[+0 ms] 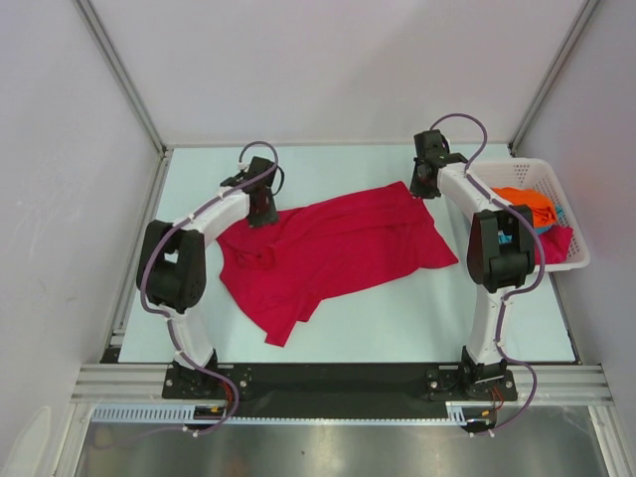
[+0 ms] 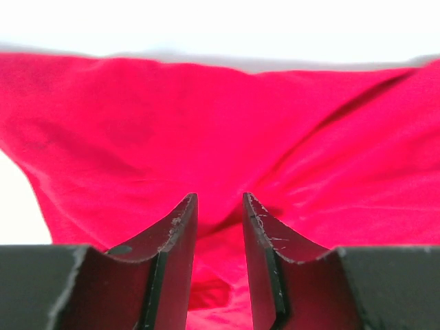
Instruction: Fold and stack the t-shirts
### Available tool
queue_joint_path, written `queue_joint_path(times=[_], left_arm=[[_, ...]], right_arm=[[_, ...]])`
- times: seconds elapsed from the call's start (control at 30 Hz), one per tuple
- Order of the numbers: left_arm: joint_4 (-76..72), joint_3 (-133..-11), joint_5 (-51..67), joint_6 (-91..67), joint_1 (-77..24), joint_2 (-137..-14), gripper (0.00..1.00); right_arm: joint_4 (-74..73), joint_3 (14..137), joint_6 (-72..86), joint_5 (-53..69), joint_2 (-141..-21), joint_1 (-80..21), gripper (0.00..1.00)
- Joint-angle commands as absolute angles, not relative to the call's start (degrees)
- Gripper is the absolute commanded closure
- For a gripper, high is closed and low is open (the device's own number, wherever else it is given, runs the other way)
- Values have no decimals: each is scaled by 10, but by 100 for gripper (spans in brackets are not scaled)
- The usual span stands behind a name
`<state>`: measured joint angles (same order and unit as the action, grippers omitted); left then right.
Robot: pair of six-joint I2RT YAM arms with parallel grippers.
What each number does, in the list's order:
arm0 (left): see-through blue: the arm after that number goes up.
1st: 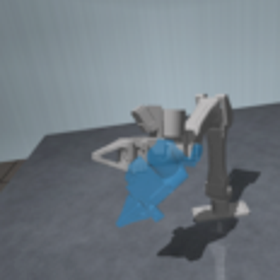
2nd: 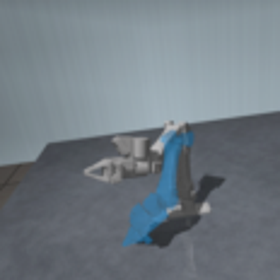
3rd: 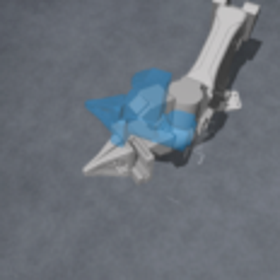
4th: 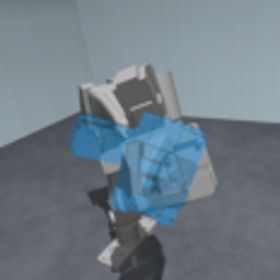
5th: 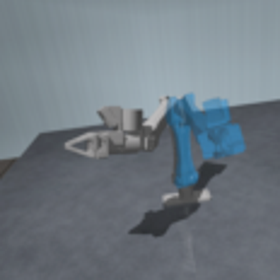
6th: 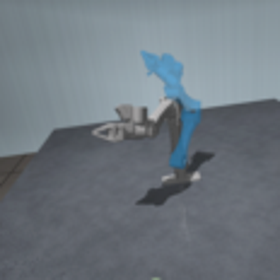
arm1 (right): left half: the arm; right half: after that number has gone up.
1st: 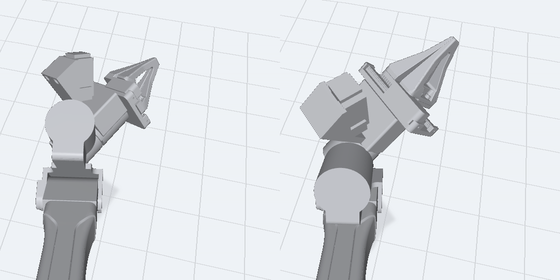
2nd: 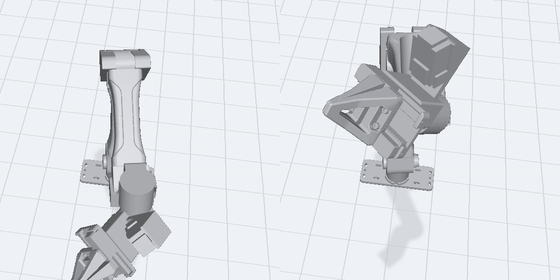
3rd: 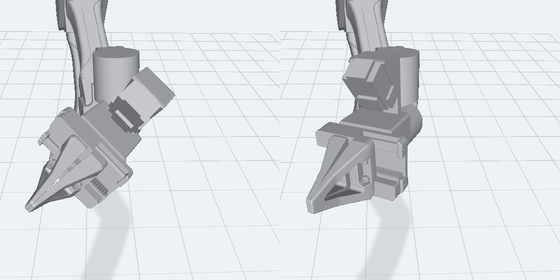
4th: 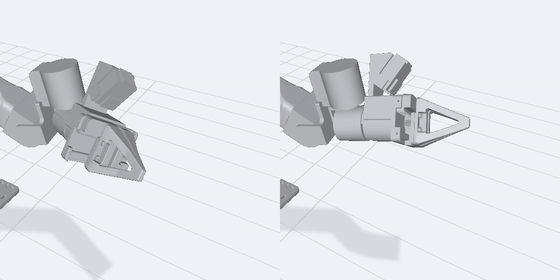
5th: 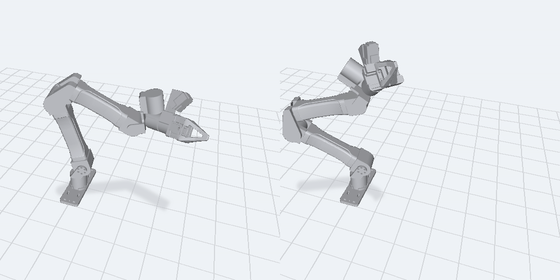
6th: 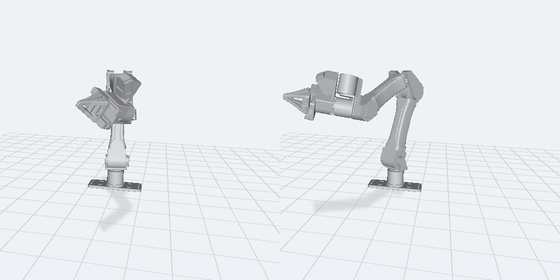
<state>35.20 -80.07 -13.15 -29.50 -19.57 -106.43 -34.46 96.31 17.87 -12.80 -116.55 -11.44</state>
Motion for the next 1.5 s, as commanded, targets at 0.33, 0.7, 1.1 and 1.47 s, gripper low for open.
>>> queue_joint_path(times=[0.33, 0.7, 1.1, 1.47], left_arm=[[307, -725, -90, -300, -179, -1038, 64], [283, -662, -60, -316, -220, -992, 66], [274, -600, -43, -346, -295, -950, 66], [342, -679, -109, -323, -294, -936, 66]], right_arm=[[-338, 954, 173, -134, -1134, -113, 83], [-339, 954, 176, -136, -1129, -119, 83], [-339, 948, 179, -138, -1128, -127, 83], [-339, 946, 178, -140, -1122, -128, 83]])
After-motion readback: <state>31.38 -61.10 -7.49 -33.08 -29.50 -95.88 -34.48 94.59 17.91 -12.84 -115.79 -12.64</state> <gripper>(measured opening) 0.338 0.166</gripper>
